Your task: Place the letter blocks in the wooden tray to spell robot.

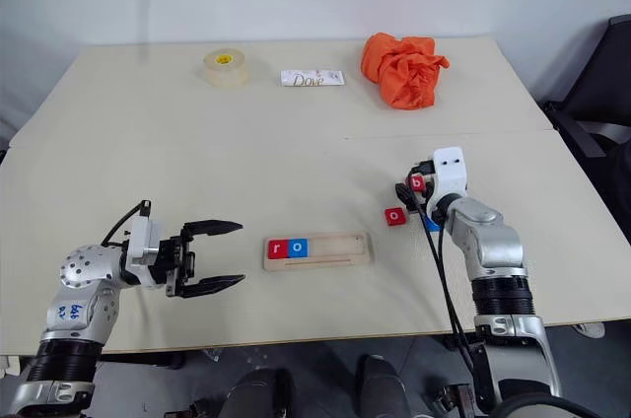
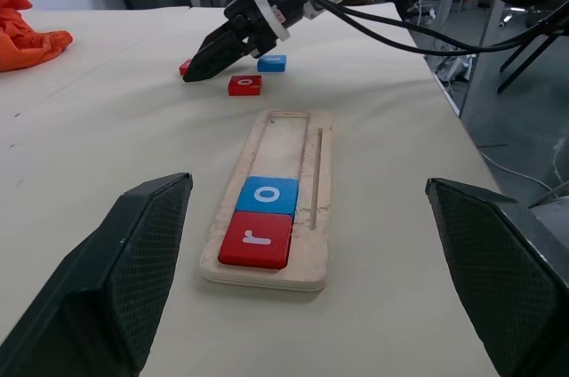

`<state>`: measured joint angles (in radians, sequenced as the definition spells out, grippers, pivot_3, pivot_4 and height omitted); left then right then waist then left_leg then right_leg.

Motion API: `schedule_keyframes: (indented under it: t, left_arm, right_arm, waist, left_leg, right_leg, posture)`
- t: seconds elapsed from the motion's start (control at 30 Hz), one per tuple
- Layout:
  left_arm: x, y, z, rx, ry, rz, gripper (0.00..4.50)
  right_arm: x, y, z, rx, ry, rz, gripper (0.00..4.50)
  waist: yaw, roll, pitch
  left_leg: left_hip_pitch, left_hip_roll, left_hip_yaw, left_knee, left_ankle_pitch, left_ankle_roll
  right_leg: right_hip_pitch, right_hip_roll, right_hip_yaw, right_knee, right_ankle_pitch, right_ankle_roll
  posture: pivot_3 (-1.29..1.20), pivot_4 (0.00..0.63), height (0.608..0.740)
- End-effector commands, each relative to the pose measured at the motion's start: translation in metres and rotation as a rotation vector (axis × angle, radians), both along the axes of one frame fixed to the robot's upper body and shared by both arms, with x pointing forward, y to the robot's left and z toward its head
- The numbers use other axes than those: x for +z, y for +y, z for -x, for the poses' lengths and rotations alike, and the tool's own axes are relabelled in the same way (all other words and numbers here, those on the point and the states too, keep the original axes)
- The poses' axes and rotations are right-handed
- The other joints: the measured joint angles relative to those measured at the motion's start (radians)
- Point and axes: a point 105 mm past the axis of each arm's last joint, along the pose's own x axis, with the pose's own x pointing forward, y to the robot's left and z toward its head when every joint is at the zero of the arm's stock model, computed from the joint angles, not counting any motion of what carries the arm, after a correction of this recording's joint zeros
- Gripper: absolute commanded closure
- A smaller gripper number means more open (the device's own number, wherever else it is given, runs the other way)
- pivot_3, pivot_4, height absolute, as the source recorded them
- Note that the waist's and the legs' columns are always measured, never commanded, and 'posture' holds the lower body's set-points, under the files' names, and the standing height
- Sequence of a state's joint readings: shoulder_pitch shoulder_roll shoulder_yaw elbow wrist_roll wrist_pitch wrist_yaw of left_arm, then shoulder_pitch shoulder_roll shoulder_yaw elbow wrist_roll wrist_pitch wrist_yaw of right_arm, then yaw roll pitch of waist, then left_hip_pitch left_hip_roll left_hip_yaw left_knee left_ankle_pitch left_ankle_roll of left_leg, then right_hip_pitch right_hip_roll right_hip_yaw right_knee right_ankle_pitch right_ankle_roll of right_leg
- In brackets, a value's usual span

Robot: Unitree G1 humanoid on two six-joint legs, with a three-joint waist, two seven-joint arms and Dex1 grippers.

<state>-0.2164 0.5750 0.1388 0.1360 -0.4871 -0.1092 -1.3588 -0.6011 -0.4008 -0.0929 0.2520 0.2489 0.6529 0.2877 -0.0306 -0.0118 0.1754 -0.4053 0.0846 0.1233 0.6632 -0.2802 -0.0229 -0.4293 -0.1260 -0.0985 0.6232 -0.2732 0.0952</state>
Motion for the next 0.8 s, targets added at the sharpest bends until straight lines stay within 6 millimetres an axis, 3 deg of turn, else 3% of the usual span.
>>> schedule_keyframes:
  t: [0.03,0.2,0.3,0.37,0.5,0.63,0.8]
  left_arm:
    - [0.008,0.001,0.002,0.0,-0.036,0.022,0.0]
    - [0.008,0.005,0.0,0.009,-0.033,0.022,0.0]
    - [0.008,0.007,-0.001,0.011,-0.032,0.018,0.0]
    - [0.007,0.009,-0.003,0.016,-0.031,0.012,0.0]
    - [0.008,0.012,-0.005,0.016,-0.03,0.01,0.0]
    - [0.006,0.013,-0.006,0.006,-0.024,0.009,0.0]
    - [0.006,0.01,-0.009,-0.005,-0.021,0.011,0.0]
  right_arm:
    - [-0.001,0.004,0.0,-0.001,-0.006,-0.007,1.32]
    - [0.002,0.01,0.003,0.005,-0.02,-0.01,3.02]
    - [0.006,0.011,0.005,0.007,-0.039,-0.011,3.03]
    - [0.026,0.01,0.011,0.018,-0.106,-0.003,3.03]
    - [0.047,0.016,0.041,0.093,-0.163,0.002,3.03]
    - [0.042,0.022,0.085,0.133,-0.126,0.014,3.03]
    - [0.021,0.027,0.119,0.063,-0.044,-0.018,3.03]
  waist:
    - [-0.001,0.0,0.0]
    - [-0.001,0.0,0.0]
    - [-0.001,0.0,0.0]
    - [0.0,0.0,0.0]
    - [0.003,0.001,0.0]
    - [0.007,0.001,0.0]
    - [0.002,0.001,0.0]
  left_leg:
    - [0.0,0.0,0.0,0.0,0.0,0.0]
    - [0.0,0.0,0.0,0.0,0.0,0.0]
    - [0.0,0.0,0.0,0.0,0.0,0.0]
    - [0.0,0.0,0.0,0.0,0.0,0.0]
    - [-0.001,0.0,0.0,-0.001,0.0,0.0]
    - [-0.001,0.0,-0.001,-0.002,-0.001,-0.001]
    - [-0.001,0.0,-0.001,-0.002,-0.002,0.0]
  right_leg:
    - [0.0,0.0,0.0,0.0,0.0,0.0]
    - [0.0,0.0,0.0,0.0,0.0,0.0]
    - [0.0,0.0,0.0,0.0,0.0,0.0]
    - [0.0,0.0,0.0,0.0,0.0,0.0]
    - [-0.001,0.0,0.0,-0.001,0.0,0.0]
    - [0.0,0.0,-0.001,-0.003,0.0,0.0]
    - [0.0,0.0,-0.001,-0.004,0.0,0.0]
  posture:
    - [0.0,0.15,0.74]
    - [0.0,0.15,0.74]
    - [0.0,0.15,0.74]
    - [0.0,0.15,0.74]
    - [0.0,0.15,0.74]
    - [0.0,0.15,0.74]
    - [0.0,0.15,0.74]
